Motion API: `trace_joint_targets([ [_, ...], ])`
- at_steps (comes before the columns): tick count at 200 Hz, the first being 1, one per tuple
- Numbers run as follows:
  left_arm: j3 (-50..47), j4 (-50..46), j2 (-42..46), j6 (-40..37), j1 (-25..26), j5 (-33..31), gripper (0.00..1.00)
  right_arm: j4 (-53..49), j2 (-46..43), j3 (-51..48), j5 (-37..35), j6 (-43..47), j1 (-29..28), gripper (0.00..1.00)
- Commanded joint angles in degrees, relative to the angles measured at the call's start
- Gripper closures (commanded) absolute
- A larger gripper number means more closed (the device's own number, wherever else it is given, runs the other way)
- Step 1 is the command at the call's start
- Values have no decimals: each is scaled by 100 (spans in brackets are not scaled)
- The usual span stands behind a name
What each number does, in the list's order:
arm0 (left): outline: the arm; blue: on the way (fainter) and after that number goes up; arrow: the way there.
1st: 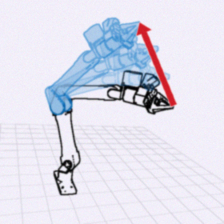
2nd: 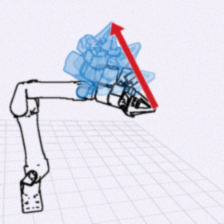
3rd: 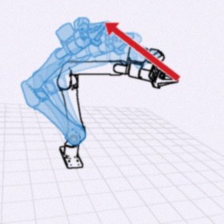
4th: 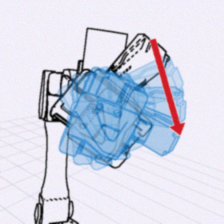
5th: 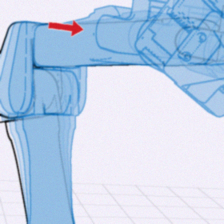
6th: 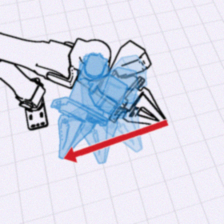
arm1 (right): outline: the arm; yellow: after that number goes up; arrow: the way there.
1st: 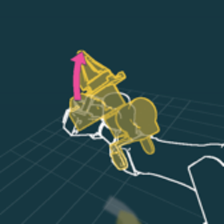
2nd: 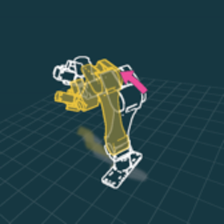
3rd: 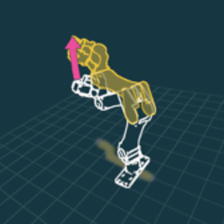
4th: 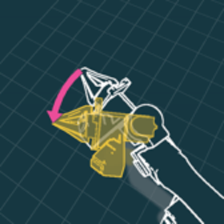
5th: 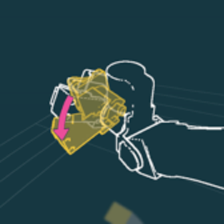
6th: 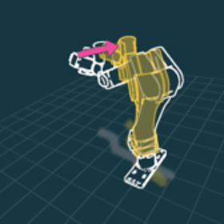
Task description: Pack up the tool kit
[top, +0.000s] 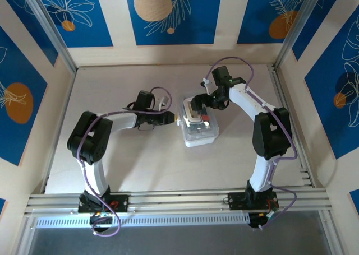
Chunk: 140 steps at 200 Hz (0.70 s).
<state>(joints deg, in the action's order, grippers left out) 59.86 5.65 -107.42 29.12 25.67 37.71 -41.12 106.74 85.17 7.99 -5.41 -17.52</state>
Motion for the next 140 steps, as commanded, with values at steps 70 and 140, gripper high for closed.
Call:
trace_joint_targets([
  [70, -365, 338, -115, 92, 122, 269, 73, -424, 321, -47, 723, -13, -204, 1],
  [140, -1018, 2063, -179, 799, 105, 629, 74, -479, 312, -17, 700, 5, -216, 1],
])
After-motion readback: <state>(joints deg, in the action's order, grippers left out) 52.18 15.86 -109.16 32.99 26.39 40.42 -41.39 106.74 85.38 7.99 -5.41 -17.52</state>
